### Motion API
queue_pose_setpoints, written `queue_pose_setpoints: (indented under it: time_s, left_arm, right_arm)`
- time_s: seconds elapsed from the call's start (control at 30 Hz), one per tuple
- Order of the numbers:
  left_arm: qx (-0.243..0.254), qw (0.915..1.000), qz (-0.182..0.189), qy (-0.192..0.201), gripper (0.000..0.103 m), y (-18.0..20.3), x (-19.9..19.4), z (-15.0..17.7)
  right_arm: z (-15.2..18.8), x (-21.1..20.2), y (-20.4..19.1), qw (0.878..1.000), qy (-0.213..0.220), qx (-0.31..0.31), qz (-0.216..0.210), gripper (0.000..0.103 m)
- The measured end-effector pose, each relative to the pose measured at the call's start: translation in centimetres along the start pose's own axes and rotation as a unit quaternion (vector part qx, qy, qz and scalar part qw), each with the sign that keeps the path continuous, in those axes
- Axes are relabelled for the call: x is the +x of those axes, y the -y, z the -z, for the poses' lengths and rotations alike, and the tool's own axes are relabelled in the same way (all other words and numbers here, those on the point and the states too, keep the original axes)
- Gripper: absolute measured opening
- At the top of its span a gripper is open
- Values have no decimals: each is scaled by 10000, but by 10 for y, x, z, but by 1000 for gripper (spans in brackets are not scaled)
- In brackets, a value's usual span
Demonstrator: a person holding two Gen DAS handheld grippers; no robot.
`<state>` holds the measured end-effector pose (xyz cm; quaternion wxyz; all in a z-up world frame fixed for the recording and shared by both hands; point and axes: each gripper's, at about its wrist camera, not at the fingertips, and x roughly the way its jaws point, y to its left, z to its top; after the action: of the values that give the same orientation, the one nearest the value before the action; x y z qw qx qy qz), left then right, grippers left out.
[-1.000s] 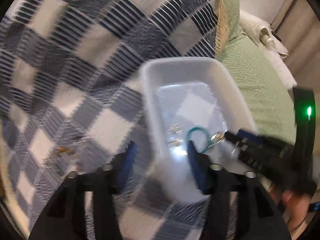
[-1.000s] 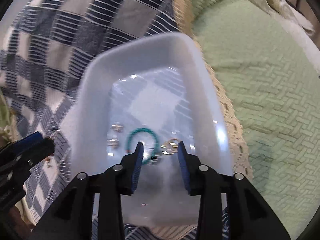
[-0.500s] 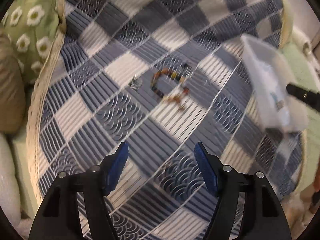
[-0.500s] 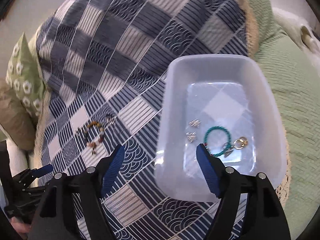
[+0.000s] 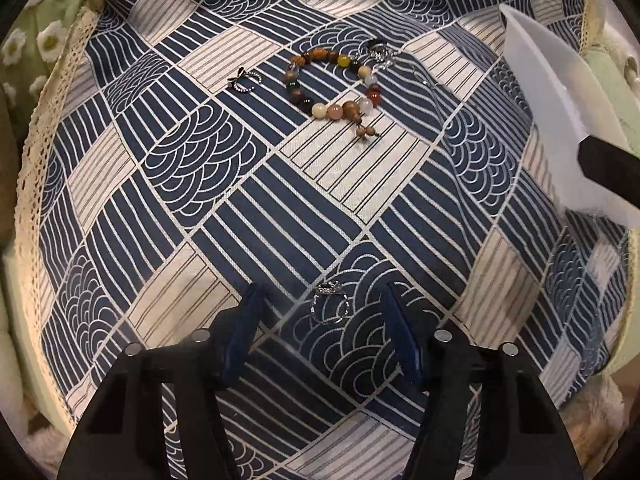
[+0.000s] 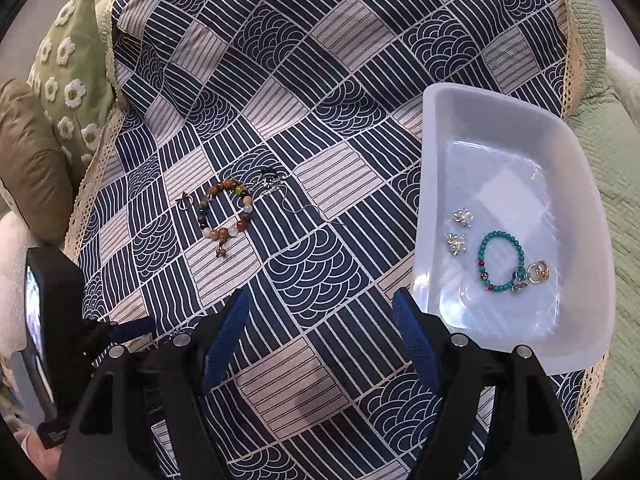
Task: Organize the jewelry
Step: 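Close the left tool on a silver ring on the cloth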
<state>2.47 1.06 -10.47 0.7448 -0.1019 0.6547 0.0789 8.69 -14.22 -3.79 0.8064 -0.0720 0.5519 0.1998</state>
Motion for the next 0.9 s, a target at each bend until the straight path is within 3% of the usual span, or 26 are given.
queue_pose_setpoints:
  time_s: [0.2, 0.37, 0.63, 0.67, 0.9]
  left_arm:
    - [143, 9996, -240, -4, 42, 10, 6, 4]
    - [101, 9994, -325, 54, 19, 11, 5, 5]
    - [-81, 9997, -101, 183, 16, -6, -11, -3]
    - [-123, 9996, -62, 238, 11, -8, -16, -4]
    - [-156, 9983, 29, 559, 11, -22, -49, -22]
  right_arm:
    - [-1, 1, 11, 9998, 11, 183, -39, 73]
    - [-2, 5, 18, 9995, -11, 304, -54, 73]
    - [-6, 10, 21, 9991, 25, 417, -106, 73]
    - [-8, 10, 22, 9988, 64, 455, -152, 73]
    - [-44, 28, 13, 9982, 153, 554, -141, 73]
